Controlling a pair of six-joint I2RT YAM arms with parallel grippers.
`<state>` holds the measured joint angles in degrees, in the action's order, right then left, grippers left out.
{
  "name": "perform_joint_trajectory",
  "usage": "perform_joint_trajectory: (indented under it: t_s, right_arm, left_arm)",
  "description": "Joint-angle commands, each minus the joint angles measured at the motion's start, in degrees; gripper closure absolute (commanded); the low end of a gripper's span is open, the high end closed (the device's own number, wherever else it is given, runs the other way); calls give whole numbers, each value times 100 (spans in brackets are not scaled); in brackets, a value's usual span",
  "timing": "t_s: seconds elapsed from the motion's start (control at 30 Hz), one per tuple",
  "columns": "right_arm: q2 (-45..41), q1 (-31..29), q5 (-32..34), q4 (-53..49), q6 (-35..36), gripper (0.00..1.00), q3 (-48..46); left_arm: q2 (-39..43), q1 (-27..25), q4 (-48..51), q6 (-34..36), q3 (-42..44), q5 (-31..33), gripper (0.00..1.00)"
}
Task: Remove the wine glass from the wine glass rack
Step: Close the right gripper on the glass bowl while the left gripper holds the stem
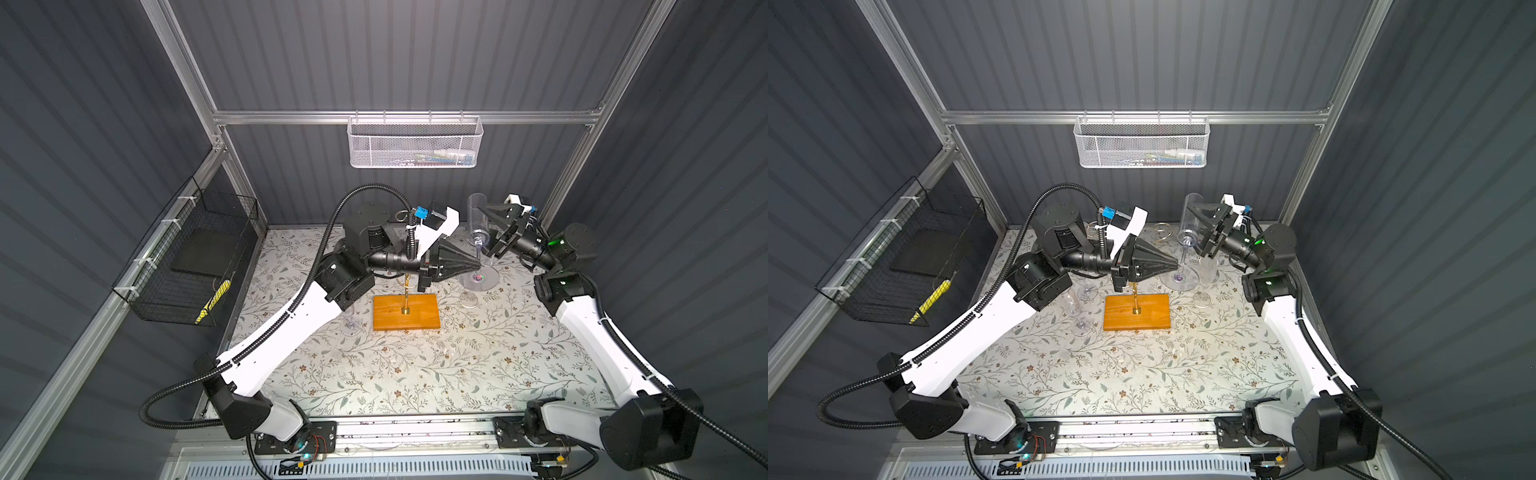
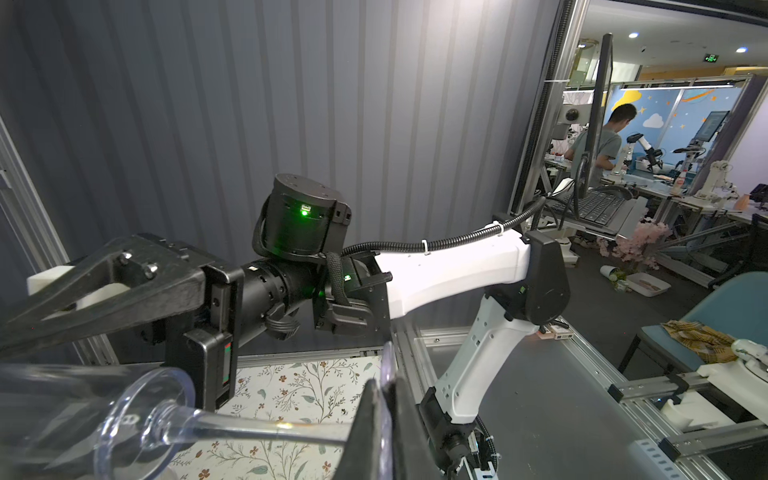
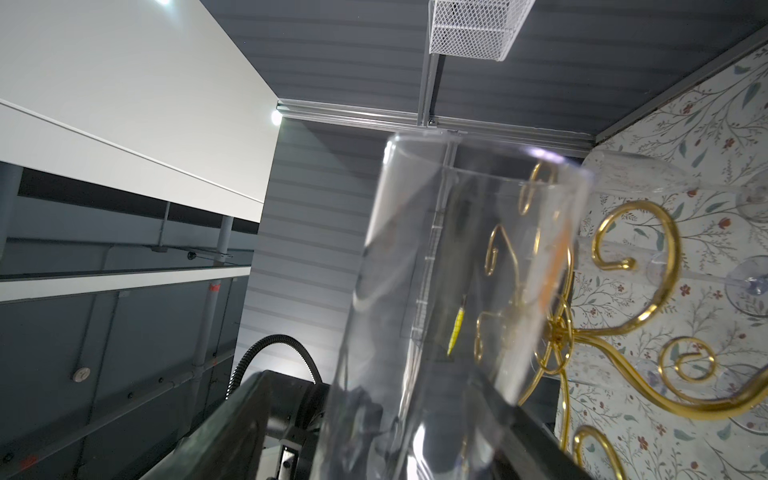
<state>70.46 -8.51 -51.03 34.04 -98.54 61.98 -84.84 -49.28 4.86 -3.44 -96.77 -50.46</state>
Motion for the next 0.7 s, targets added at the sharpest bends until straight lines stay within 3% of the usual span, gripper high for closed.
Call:
perform_joint_trajectory:
  t_s: [0.0, 0.2, 0.67]
  right_arm:
    - [-23, -3, 13, 284, 46, 27, -54]
    - [-32, 0, 75, 411, 29, 40, -134]
    - [-141, -6, 102, 64, 436, 60, -107]
  left_arm:
    - [210, -38, 41, 238, 60, -113, 100]
    - [261, -47, 135, 300, 90, -103, 100]
    - [247, -56, 113, 292, 172, -98, 100]
